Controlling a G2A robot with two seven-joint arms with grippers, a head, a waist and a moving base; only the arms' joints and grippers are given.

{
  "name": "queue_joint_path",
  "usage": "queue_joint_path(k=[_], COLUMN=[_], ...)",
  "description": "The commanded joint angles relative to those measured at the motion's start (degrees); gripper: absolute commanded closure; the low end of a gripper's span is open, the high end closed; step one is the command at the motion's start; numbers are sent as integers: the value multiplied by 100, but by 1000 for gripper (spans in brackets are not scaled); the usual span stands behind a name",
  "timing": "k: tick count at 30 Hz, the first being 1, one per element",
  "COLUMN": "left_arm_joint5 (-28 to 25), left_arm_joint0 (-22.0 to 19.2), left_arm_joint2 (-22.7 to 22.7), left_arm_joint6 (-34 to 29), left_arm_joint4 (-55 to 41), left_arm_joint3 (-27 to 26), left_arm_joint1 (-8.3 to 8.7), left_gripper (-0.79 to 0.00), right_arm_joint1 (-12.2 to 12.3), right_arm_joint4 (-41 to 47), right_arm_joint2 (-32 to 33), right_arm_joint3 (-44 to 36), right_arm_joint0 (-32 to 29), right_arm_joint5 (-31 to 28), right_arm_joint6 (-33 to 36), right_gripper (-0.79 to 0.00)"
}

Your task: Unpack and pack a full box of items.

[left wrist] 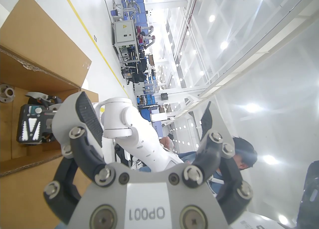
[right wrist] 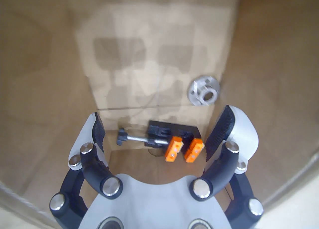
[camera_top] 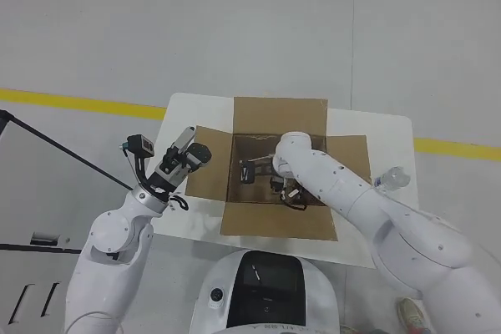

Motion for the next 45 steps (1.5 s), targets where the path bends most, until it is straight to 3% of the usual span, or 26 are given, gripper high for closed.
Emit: queue_joint_path(k=[1, 5, 12, 15, 23, 28, 32, 37, 42, 45], left_arm_joint5=[0, 0, 0, 0, 0, 0, 0, 0, 0, 0], left_arm_joint0=[0, 0, 0, 0, 0, 0, 0, 0, 0, 0], left_arm_joint2=[0, 0, 0, 0, 0, 0, 0, 0, 0, 0], left_arm_joint6=[0, 0, 0, 0, 0, 0, 0, 0, 0, 0], left_arm_joint4=[0, 0, 0, 0, 0, 0, 0, 0, 0, 0], left_arm_joint3=[0, 0, 0, 0, 0, 0, 0, 0, 0, 0], left_arm_joint1=[0, 0, 0, 0, 0, 0, 0, 0, 0, 0], left_gripper=[-785, -785, -785, -785, -785, -785, -785, -785, -785, -785], right_arm_joint1=[39, 34, 93, 153, 387, 523, 611, 705, 823, 807], right_arm_joint4=[-143, -243, -138, -31, 145, 453, 511, 139, -86, -130], right_arm_joint2=[14, -4, 37, 59, -278, -311, -44, 57, 213, 280], right_arm_joint3=[177, 326, -173, -395, -836, -1132, -1349, -1471, -1404, -1096], right_arm_joint0=[47, 79, 41, -46, -178, -174, -188, -159, -177, -205], right_arm_joint5=[-37, -421, -1186, -1302, -1403, -1201, -289, 204, 125, 131], right_arm_joint6=[49, 177, 383, 695, 594, 774, 941, 1386, 1025, 578], right_gripper=[-785, -785, -785, -785, -785, -785, -785, -785, -785, -696])
